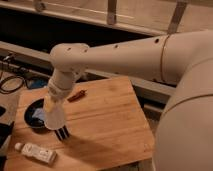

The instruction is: Place the ceramic cup over the eraser

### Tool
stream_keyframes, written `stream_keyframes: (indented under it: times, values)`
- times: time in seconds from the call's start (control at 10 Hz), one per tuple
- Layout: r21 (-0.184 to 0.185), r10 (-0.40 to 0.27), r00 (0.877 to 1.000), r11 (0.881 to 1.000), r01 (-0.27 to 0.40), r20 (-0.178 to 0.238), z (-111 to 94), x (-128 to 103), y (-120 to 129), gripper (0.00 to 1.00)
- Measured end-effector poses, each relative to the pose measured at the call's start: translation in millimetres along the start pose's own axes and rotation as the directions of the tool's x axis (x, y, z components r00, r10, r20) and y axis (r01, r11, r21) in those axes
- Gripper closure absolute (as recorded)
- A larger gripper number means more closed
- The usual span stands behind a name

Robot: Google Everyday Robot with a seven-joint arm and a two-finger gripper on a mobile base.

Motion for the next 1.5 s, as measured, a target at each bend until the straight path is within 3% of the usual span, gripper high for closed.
stream_keyframes:
  times: [0.5,1.2,1.5]
  values:
    - [0.033,0.001,1.000,0.999,-0.001,-0.008,11.8,2.9,-9.7,0.96]
    - [0.010,0.048,0.999,0.999,-0.048,-0.018,32.2,11.1,-24.4,0.30]
    - [-0.017,0.035,0.999,0.999,-0.035,-0.022,42.0,7.6,-18.9,0.28]
